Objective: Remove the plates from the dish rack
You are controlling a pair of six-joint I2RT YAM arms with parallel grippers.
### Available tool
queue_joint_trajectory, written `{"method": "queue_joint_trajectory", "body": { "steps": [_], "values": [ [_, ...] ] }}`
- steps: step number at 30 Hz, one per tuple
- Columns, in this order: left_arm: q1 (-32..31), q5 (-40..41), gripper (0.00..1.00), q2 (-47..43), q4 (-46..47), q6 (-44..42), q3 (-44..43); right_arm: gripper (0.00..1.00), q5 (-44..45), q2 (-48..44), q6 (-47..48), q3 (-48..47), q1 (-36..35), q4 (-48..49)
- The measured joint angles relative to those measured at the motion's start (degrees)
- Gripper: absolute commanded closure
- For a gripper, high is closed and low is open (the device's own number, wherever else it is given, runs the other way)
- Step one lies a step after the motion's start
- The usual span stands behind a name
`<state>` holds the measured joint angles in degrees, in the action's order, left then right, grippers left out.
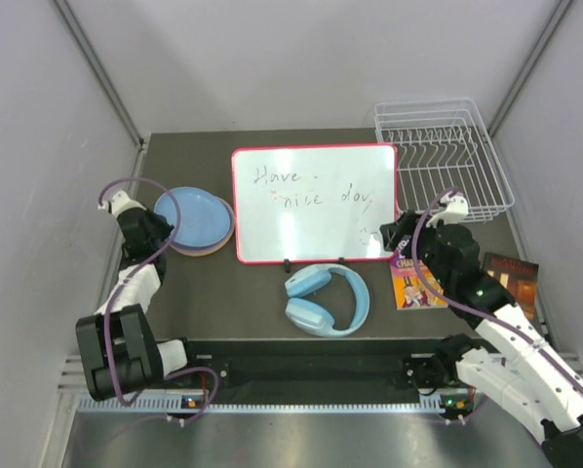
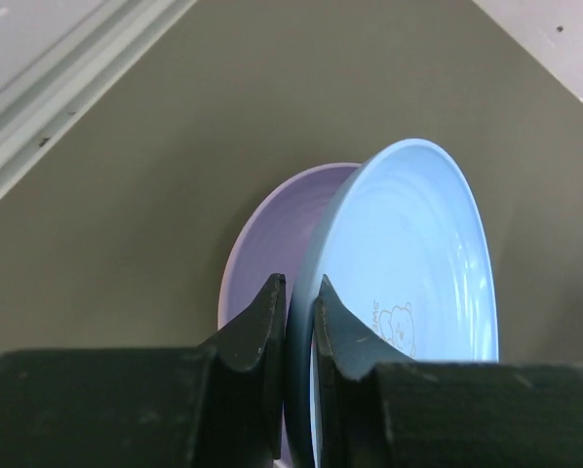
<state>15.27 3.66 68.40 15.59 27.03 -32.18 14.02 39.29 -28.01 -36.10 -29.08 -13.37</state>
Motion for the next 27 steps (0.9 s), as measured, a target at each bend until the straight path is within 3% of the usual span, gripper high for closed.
{"method": "queue_joint_trajectory", "body": {
  "steps": [2, 7, 9, 12, 14, 16, 21, 27],
  "values": [
    [0.2, -0.81, 1.0, 2.38, 1.97, 0.09, 0.0, 0.05, -1.49, 0.5, 0.0, 0.52, 1.66, 0.04],
    [0.44, -4.07, 1.0, 6.64, 6.19, 0.42, 0.28, 0.05, -3.32, 1.01, 0.5, 0.55, 3.28, 0.07],
    [0.52, -4.98, 0.95, 8.35, 8.11, 0.74, 0.28, 0.05, -3.67, 1.01, 0.61, 0.55, 3.63, 0.07],
    [0.79, -6.25, 0.8, 10.19, 9.77, 1.66, 0.28, 0.04, -4.02, 1.01, 0.83, 0.55, 4.17, 0.04],
    [0.94, -6.86, 0.56, 10.75, 10.75, 2.14, 0.37, 0.02, -4.2, 1.01, 0.98, 0.55, 4.48, 0.02],
    [1.03, -7.28, 0.44, 10.75, 11.52, 2.62, 0.66, 0.02, -4.28, 1.01, 1.01, 0.55, 4.79, 0.0],
    [1.31, -7.78, 0.01, 10.75, 11.82, 3.39, 0.7, 0.02, -4.48, 1.01, 1.05, 0.55, 5.25, -0.04],
    [1.68, -7.93, 0.01, 9.49, 10.67, 3.48, 0.68, 0.01, -4.52, 1.07, 1.53, 0.55, 5.79, -0.07]
  ]
}}
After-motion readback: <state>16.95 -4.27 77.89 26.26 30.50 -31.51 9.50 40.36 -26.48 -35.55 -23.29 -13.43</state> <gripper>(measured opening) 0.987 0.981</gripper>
